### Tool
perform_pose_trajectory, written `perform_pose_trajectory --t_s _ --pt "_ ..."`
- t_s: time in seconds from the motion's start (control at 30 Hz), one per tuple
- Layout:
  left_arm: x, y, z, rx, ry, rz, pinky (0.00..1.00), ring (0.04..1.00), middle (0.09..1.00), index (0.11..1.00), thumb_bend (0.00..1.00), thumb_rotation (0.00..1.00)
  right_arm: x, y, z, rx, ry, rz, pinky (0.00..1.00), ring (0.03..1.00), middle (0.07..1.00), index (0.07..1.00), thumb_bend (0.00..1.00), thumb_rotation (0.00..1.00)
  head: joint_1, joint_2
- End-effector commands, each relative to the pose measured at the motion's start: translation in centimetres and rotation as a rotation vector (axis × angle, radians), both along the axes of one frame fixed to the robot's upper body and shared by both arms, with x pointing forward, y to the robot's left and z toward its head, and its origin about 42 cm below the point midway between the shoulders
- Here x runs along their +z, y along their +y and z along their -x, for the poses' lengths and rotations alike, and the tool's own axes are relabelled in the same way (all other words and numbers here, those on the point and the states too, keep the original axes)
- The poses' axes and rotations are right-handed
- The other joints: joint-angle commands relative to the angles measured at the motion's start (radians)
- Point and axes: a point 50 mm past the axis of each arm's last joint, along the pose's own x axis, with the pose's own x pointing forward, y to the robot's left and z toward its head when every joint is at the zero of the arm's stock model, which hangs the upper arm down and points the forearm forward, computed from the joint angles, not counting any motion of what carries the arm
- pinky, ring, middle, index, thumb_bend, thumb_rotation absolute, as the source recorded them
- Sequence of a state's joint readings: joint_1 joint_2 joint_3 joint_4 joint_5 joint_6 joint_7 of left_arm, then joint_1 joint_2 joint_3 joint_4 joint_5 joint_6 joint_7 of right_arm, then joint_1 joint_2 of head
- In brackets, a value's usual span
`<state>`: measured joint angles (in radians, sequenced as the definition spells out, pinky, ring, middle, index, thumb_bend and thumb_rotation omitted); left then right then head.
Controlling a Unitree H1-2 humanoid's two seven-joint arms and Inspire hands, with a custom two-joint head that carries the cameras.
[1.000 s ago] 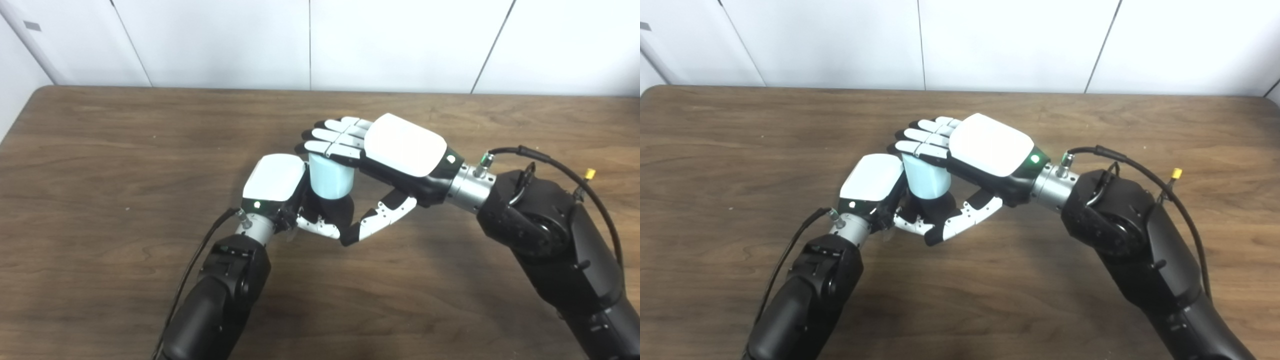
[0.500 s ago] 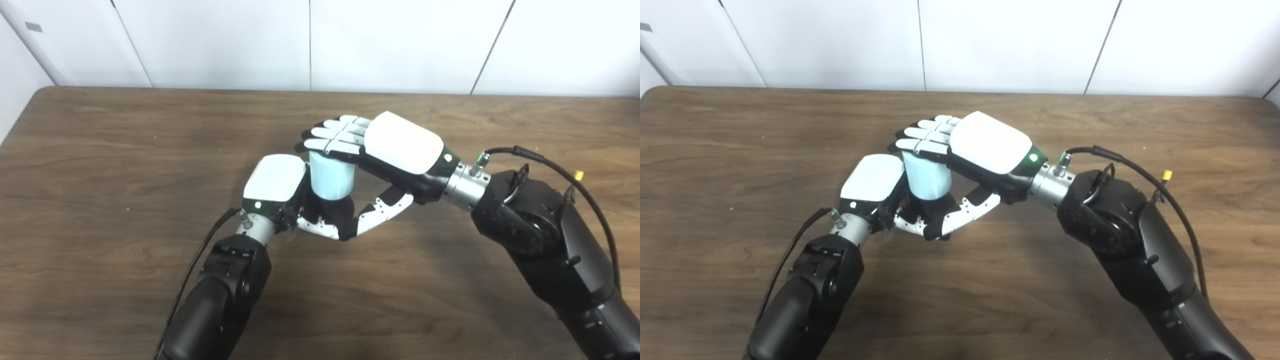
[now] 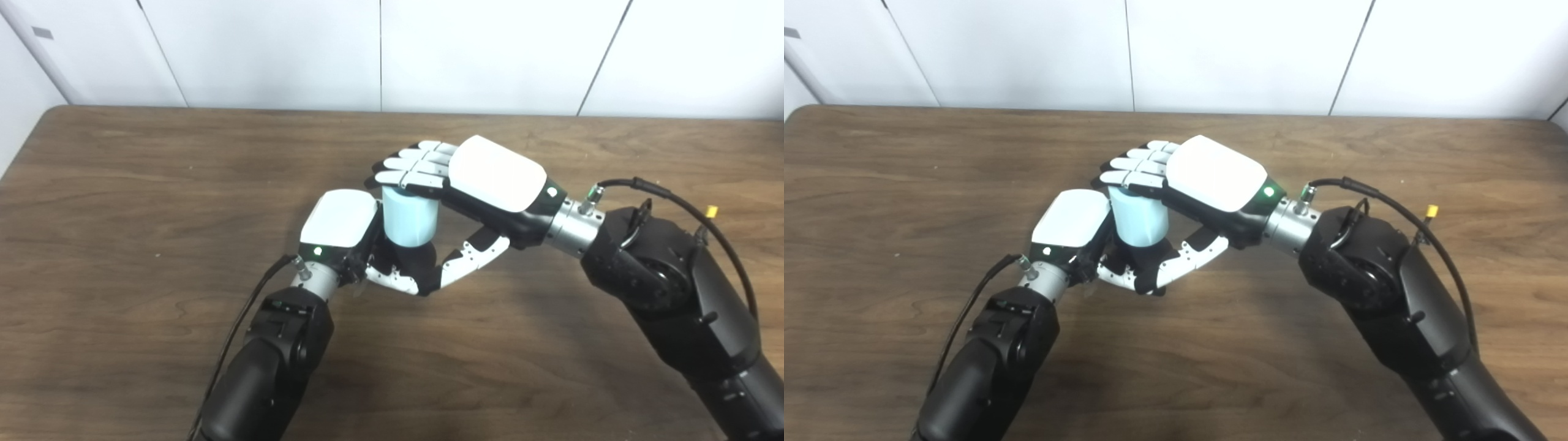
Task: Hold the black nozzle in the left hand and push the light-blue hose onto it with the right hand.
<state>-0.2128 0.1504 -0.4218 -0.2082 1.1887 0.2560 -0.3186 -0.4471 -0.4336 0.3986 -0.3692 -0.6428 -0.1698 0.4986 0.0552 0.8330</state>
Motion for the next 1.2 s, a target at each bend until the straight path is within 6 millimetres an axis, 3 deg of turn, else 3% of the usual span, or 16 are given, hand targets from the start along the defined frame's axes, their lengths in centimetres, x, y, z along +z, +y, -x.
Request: perform_pose_trajectory --t_s 0.0,0.4,0.7,1.17 --pt "0.7 -0.1 -0.1 -0.011 -0.029 0.011 0.38 0.479 0.458 0.491 0.52 0.00 -4.3 -2.3 0.1 -0.082 0.206 0.230 0.91 0.915 0.911 0.875 0.70 1.00 0.001 0.000" --pt "0.8 -0.3 -0.1 -0.006 -0.022 0.008 0.36 0.464 0.433 0.492 0.52 0.00 -5.4 -0.7 0.9 -0.056 0.264 0.250 1.00 0.997 0.999 0.997 0.81 1.00 0.001 0.004" --pt "0.9 -0.2 -0.2 -0.010 -0.021 0.005 0.37 0.469 0.436 0.493 0.52 0.00 -5.4 0.8 0.5 -0.041 0.266 0.249 1.00 1.000 1.000 1.000 0.79 1.00 0.000 0.005" --pt "0.9 -0.2 -0.1 -0.004 -0.019 0.009 0.36 0.461 0.427 0.490 0.52 0.00 -5.6 0.1 0.2 -0.065 0.310 0.289 1.00 0.981 0.989 0.980 0.79 1.00 -0.001 0.007"
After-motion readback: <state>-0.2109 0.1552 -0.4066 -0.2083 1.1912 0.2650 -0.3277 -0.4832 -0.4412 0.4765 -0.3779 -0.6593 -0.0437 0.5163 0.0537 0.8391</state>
